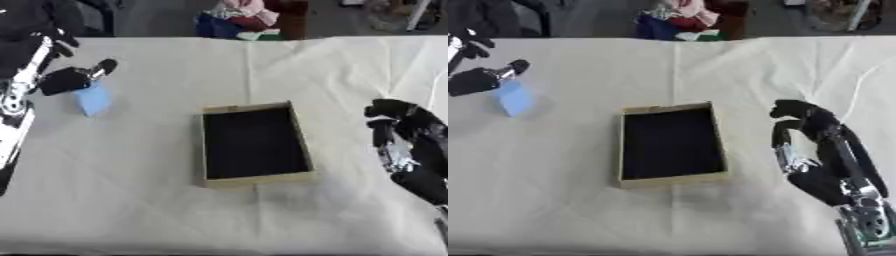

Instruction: Pick up objects on the table and place them in the box.

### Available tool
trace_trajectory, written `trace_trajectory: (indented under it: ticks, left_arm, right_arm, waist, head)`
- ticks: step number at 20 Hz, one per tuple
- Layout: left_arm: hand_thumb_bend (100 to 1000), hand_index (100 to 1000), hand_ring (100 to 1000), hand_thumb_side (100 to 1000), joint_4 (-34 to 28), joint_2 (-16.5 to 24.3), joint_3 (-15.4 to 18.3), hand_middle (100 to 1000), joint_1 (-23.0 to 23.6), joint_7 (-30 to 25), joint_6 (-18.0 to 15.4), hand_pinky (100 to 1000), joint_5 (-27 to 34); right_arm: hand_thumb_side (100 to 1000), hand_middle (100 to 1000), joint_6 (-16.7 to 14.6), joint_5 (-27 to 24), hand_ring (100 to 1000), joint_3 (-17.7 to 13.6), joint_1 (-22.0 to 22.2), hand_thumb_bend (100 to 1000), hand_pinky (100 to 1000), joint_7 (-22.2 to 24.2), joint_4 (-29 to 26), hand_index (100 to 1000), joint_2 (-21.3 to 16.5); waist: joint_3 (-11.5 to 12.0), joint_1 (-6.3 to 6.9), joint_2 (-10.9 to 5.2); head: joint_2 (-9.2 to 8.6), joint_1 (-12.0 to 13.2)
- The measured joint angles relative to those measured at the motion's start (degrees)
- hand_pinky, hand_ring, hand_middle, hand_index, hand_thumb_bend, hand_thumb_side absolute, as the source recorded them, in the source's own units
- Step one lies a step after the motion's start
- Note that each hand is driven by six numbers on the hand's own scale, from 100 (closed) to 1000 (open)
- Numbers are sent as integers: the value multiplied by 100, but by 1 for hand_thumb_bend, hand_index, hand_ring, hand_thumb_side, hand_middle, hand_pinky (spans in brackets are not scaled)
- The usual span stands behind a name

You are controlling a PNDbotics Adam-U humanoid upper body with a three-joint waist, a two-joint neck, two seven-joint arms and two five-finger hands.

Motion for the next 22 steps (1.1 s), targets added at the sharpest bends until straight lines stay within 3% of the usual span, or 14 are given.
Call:
trace_trajectory:
  ticks: [10, 22]
  left_arm:
    - [601, 909, 724, 582, 1141, 155, -4, 728, -516, -236, -76, 798, -242]
    - [556, 915, 731, 535, 1903, 155, -35, 734, -814, -558, -110, 800, -660]
  right_arm:
    - [459, 665, 6, 0, 815, 2, 27, 100, 730, 6, 0, 820, -26]
    - [460, 665, 12, 0, 815, 3, 27, 100, 731, 12, 0, 820, -26]
  waist:
    - [-36, 0, -14]
    - [-52, 14, -13]
  head:
    - [0, 0]
    - [0, 0]
